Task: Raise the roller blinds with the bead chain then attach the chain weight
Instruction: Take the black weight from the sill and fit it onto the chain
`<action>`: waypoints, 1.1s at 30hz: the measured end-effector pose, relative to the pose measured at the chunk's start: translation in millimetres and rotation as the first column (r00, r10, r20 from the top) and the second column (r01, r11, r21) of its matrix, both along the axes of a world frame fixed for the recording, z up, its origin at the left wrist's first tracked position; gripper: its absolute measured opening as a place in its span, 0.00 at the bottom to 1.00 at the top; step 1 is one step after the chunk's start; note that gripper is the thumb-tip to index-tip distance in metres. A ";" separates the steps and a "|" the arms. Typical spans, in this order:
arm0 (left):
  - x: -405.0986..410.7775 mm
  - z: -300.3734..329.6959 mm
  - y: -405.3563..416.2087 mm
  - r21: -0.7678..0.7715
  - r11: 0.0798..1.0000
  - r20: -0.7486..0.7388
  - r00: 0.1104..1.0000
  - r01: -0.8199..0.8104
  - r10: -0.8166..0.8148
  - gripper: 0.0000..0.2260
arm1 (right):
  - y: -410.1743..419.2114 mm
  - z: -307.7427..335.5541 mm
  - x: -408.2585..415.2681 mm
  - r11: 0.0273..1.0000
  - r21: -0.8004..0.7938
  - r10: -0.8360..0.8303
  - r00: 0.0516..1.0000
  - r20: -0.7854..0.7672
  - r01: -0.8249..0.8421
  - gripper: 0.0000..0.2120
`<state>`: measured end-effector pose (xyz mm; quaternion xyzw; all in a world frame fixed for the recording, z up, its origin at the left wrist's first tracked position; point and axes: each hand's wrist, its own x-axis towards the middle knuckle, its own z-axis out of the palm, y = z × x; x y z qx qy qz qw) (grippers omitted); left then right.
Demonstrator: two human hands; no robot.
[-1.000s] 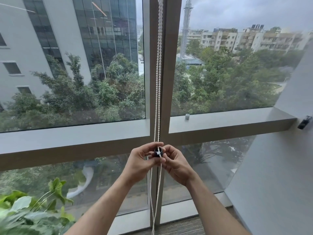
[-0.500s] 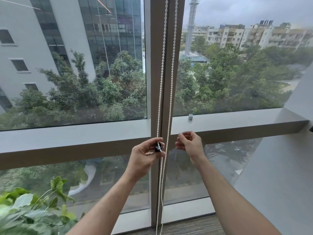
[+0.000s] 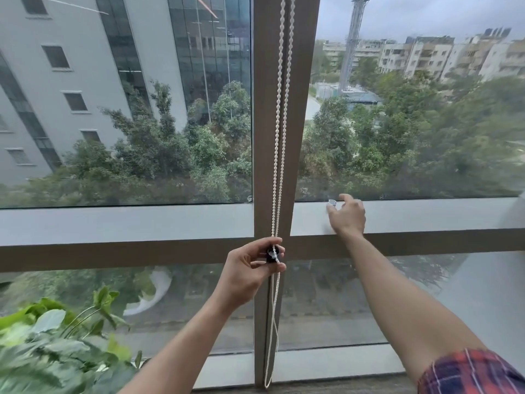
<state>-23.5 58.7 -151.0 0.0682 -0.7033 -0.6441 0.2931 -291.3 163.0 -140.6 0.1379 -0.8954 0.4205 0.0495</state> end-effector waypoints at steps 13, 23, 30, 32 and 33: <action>-0.8 -0.9 -2.4 0.007 0.999 -0.016 0.999 -0.034 0.034 0.20 | -10.5 -0.2 -16.3 0.980 0.198 0.013 0.999 0.035 -0.019 0.15; -1.5 -0.6 2.0 0.011 0.999 -0.010 0.999 -0.041 0.041 0.22 | 1.9 1.4 11.3 0.992 -0.125 -0.005 0.998 0.056 0.012 0.14; -4.0 0.8 2.4 -0.005 0.999 -0.025 0.998 -0.054 0.054 0.22 | 13.6 8.9 84.2 0.920 -0.348 0.184 0.983 -0.022 -0.180 0.11; -5.2 0.9 2.8 -0.007 0.998 -0.024 0.998 -0.066 0.065 0.22 | 17.3 12.2 103.9 0.894 -0.380 0.236 0.970 -0.052 -0.237 0.10; -5.7 1.1 3.0 -0.009 0.997 -0.025 0.997 -0.071 0.071 0.22 | 18.9 13.9 113.7 0.881 -0.393 0.258 0.964 -0.069 -0.264 0.09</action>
